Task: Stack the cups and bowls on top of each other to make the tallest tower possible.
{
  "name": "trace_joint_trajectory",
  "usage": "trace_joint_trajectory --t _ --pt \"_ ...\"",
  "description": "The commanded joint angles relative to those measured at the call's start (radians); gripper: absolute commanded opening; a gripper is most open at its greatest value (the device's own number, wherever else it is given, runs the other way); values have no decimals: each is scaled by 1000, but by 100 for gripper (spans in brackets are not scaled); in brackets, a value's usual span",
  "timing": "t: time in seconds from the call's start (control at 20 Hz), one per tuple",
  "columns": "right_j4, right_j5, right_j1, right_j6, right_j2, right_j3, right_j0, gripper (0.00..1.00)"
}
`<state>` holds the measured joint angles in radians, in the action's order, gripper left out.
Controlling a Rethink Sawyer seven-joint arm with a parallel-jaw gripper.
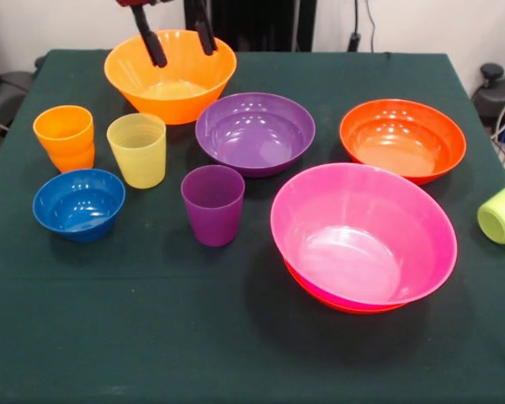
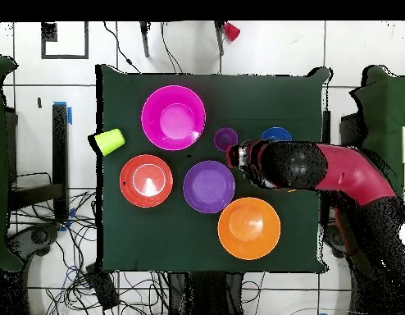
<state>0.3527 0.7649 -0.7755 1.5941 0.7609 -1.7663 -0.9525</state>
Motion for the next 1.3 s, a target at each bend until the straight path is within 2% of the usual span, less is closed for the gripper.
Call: trace_joint_trajectory --t 0.05,0.25,0.45,0.75,1.3 --pt "107 -69 32 -8 -30 19 121 100" --pt "127 -67 -12 22 -41 -3 168 100" --pt "130 -77 -25 69 -65 -48 221 100" --pt "77 -96 -52 88 -55 -116 243 100" --pt "65 -112 38 113 -83 -25 343 100"
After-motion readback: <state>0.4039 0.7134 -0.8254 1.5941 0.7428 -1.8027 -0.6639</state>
